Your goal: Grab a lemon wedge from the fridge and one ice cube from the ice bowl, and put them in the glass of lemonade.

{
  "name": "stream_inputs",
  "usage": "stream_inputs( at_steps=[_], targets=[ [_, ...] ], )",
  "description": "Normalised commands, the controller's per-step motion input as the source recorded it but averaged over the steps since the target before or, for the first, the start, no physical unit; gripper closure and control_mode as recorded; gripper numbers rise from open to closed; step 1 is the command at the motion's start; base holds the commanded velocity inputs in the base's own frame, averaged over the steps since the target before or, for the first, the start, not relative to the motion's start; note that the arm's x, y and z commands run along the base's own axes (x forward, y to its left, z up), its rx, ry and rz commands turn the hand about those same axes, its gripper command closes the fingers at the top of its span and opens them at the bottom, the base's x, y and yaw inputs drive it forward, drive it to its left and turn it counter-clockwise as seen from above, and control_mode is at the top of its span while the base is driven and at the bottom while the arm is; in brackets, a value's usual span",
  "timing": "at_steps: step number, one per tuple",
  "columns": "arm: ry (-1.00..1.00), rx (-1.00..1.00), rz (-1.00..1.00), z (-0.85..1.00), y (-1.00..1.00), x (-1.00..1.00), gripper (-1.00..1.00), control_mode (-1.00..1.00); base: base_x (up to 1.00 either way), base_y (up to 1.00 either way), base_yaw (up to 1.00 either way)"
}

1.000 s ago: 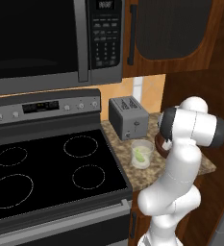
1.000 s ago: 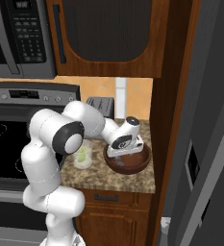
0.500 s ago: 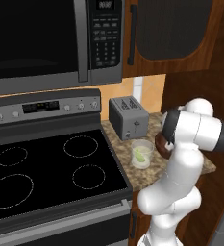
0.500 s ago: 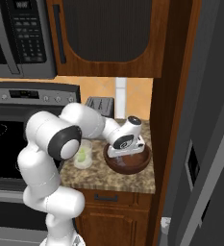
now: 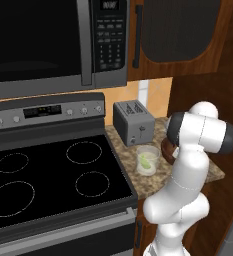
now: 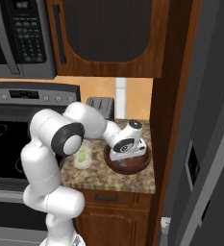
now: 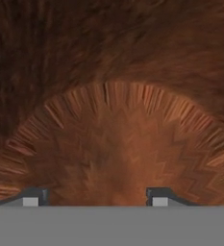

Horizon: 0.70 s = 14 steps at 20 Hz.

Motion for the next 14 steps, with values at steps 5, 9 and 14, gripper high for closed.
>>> stream_inputs(
  at_steps=[5, 9, 14],
  targets=[
    [0.01, 0.01, 0.0, -0.76, 0.0, -0.21, -1.0, -1.0, 0.0, 0.0, 0.0],
    [0.02, 0.0, 0.0, -0.13, -0.02, -0.37, -1.0, -1.0, 0.0, 0.0, 0.0],
    [0.08, 0.0, -0.06, -0.11, -0.09, -0.34, -1.0, -1.0, 0.0, 0.0, 0.0]
  ],
)
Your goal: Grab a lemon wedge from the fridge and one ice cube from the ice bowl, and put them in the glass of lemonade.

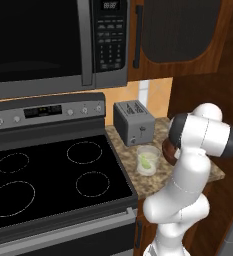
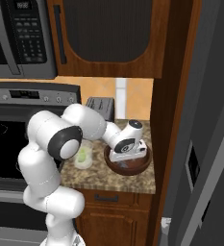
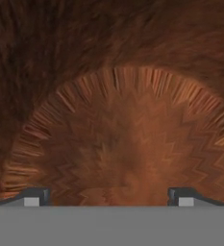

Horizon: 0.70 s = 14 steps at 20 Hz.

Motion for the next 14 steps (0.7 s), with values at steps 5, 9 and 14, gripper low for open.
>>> stream_inputs(
  at_steps=[5, 9, 14],
  targets=[
    [0.02, 0.03, -0.06, -0.39, -0.01, -0.03, -1.0, -1.0, 0.0, 0.0, 0.0],
    [0.05, 0.14, -0.02, -0.75, -0.01, -0.12, -1.0, -1.0, 0.0, 0.0, 0.0],
    [0.13, 0.14, -0.03, -0.61, 0.0, -0.21, -1.0, -1.0, 0.0, 0.0, 0.0]
  ],
)
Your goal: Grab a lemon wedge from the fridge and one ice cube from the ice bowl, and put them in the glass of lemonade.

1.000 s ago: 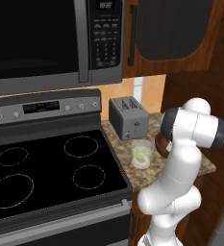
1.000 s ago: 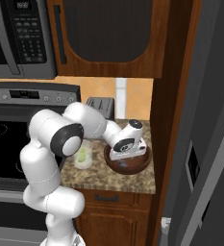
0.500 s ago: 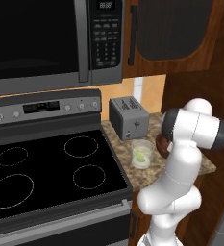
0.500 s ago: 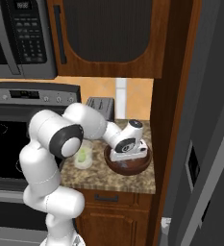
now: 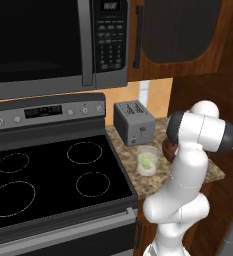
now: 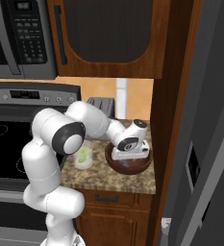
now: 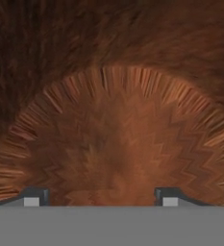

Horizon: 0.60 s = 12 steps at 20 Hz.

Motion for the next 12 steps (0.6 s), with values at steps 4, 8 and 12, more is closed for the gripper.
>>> stream_inputs(
  at_steps=[4, 8, 12],
  targets=[
    [0.15, 0.11, -0.05, -0.47, 0.0, -0.32, -1.0, -1.0, 0.0, 0.0, 0.0],
    [0.13, 0.07, -0.04, -0.34, 0.0, -0.34, -1.0, -1.0, 0.0, 0.0, 0.0],
    [0.0, 0.0, -0.01, -0.28, -0.02, -0.13, -1.0, -1.0, 0.0, 0.0, 0.0]
  ],
)
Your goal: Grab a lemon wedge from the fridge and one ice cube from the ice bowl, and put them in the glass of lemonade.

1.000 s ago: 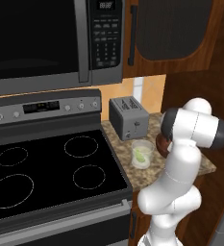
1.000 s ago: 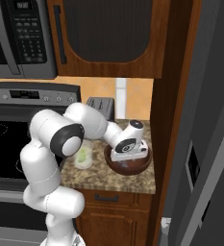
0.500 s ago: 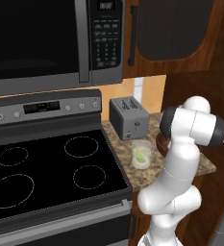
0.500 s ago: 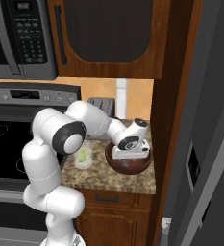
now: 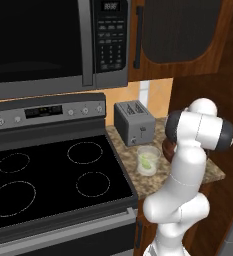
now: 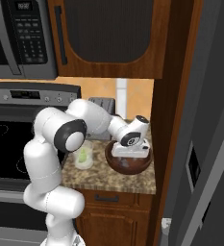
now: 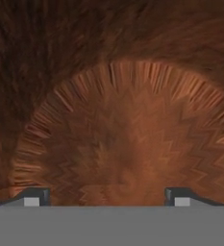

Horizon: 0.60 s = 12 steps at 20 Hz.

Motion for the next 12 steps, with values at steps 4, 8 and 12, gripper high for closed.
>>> stream_inputs(
  at_steps=[4, 8, 12],
  targets=[
    [-0.17, 0.0, 0.02, 0.21, 0.0, -0.19, -1.0, -1.0, 0.0, 0.0, 0.0],
    [-0.09, 0.0, 0.01, 0.06, 0.0, -0.3, -1.0, -1.0, 0.0, 0.0, 0.0],
    [0.1, -0.05, 0.0, -0.06, 0.0, -0.22, -1.0, -1.0, 0.0, 0.0, 0.0]
  ],
)
